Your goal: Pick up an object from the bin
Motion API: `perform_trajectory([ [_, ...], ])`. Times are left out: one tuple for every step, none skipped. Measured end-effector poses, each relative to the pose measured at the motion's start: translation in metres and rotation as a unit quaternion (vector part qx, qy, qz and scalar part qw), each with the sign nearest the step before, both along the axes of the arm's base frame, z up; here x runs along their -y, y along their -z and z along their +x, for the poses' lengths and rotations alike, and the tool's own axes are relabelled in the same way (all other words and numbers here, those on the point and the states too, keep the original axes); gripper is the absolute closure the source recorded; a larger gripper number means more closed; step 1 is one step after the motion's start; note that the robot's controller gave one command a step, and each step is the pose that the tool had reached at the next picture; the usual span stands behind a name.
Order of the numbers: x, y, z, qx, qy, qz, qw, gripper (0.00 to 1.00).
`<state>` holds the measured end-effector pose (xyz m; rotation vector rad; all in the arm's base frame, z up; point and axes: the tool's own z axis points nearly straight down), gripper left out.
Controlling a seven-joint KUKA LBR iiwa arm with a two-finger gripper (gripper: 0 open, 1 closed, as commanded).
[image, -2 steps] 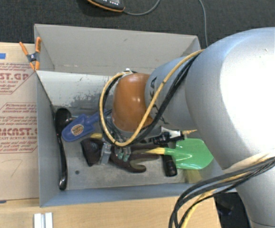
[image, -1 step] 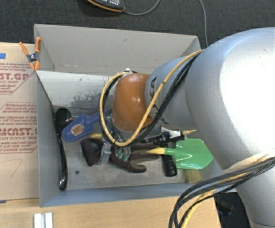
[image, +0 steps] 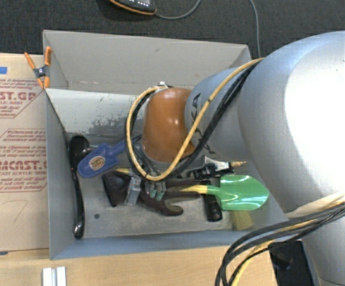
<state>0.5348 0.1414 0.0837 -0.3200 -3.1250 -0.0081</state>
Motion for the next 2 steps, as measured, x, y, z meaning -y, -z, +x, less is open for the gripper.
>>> perform_trajectory([
  [0.0,-0.013,0.001,0.0013,0.0,0.001,1.0,1.0],
  [-0.001,-0.039,0.0,-0.0006,0.0,0.001,1.0,1.0],
])
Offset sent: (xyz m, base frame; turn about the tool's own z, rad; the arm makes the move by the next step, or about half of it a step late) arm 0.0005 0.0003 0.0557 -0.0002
